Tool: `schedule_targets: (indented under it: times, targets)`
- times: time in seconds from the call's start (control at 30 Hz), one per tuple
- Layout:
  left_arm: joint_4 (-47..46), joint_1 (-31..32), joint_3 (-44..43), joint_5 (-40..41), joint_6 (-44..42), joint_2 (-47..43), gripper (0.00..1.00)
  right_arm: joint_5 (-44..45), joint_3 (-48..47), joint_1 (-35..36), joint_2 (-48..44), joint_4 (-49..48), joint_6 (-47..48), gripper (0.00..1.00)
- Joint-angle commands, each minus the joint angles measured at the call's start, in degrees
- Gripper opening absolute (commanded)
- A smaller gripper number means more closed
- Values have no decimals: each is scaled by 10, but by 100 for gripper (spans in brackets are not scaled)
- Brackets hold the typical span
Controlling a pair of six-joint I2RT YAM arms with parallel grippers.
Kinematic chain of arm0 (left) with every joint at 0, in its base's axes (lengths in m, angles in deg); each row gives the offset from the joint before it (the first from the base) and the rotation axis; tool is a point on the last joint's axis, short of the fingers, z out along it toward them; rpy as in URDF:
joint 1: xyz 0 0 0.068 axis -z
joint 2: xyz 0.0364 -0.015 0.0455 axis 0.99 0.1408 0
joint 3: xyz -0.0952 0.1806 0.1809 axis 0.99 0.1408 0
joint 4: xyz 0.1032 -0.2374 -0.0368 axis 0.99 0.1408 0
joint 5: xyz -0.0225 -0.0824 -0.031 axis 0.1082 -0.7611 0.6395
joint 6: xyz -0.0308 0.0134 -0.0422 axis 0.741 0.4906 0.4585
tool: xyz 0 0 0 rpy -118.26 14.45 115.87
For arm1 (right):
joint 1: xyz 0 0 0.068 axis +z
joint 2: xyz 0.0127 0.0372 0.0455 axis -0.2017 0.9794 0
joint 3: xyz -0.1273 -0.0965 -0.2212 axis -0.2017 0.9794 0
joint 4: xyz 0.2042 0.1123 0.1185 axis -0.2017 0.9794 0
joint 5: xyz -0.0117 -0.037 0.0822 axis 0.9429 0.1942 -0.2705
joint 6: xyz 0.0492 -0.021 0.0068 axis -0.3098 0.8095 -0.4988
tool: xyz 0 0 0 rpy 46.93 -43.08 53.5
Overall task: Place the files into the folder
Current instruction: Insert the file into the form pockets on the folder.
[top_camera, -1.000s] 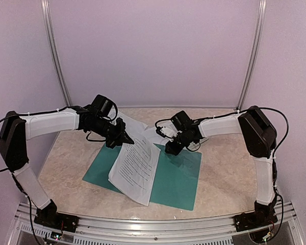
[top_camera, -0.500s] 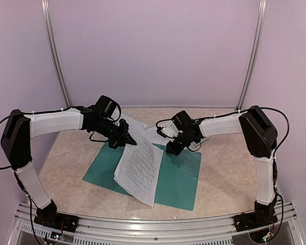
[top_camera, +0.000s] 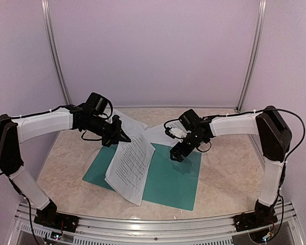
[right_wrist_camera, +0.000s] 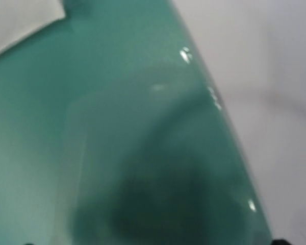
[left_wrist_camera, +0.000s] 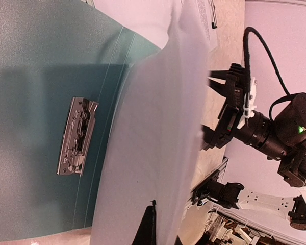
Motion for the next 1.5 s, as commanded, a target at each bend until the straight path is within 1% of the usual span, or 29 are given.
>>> schedule_targets:
  times: [0.0, 0.1, 0.23, 0.37, 0.43, 0.53, 0.7, 0.9, 1.03, 1.23, 1.33, 1.4, 1.47]
  targets:
    - [38, 19, 10, -25, -20, -28, 0, 45, 33, 13, -72, 43, -19, 99]
    - [71, 41, 1, -14, -21, -48, 0, 74, 51, 28, -106, 82, -32, 99]
    - [76, 58, 0, -25, 0, -58, 0, 114, 64, 53, -123, 140, -48, 98]
    - [56, 64, 10, -49, 22, -48, 0, 143, 71, 75, -110, 163, -59, 94]
    - [50, 70, 15, -47, 25, -42, 0, 151, 68, 80, -97, 164, -59, 94]
    - [40, 77, 24, -53, 33, -28, 0, 162, 59, 87, -71, 172, -57, 90]
    - [-24, 88, 41, -104, 74, -2, 0, 175, 58, 88, -39, 179, -40, 83]
    - [-48, 93, 43, -116, 96, 19, 0, 218, 51, 88, -26, 184, -41, 77]
    - [-113, 91, 56, -138, 147, 34, 0, 237, 41, 88, -29, 186, -50, 74]
    - [-234, 86, 90, -163, 252, 55, 0, 234, 30, 88, -47, 181, -59, 73]
    - [-301, 78, 123, -162, 305, 63, 0, 226, 35, 88, -61, 173, -68, 73]
    - [-315, 72, 137, -153, 315, 63, 0, 225, 41, 88, -77, 168, -82, 73]
    - [-305, 63, 137, -143, 304, 58, 0, 226, 47, 88, -90, 160, -87, 75]
